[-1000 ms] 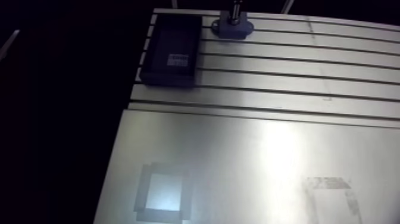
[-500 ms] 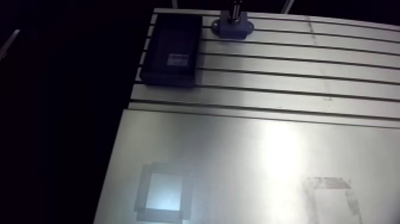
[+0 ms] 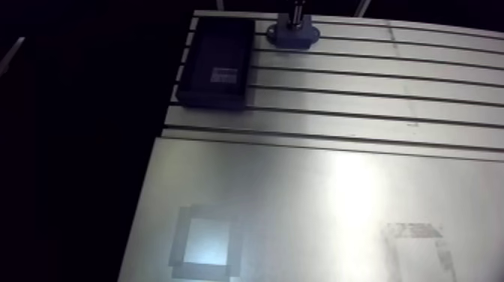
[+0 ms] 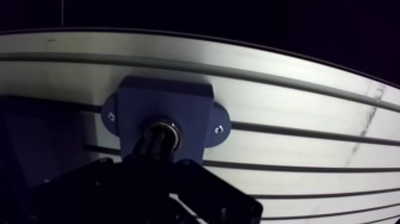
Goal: Pick up the bearing and press it into the housing until flush.
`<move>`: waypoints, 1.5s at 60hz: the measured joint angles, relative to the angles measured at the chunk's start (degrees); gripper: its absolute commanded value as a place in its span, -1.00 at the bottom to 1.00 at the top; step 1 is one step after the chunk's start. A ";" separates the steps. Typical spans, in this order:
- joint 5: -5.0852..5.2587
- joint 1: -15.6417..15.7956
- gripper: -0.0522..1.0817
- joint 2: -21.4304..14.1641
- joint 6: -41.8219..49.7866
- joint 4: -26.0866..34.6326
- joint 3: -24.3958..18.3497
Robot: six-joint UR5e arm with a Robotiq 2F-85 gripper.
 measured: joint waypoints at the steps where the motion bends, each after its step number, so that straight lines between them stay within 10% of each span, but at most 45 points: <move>1: 0.00 0.00 0.99 0.00 0.00 0.00 0.00; 90: -0.43 0.00 0.99 0.02 -0.36 0.00 0.12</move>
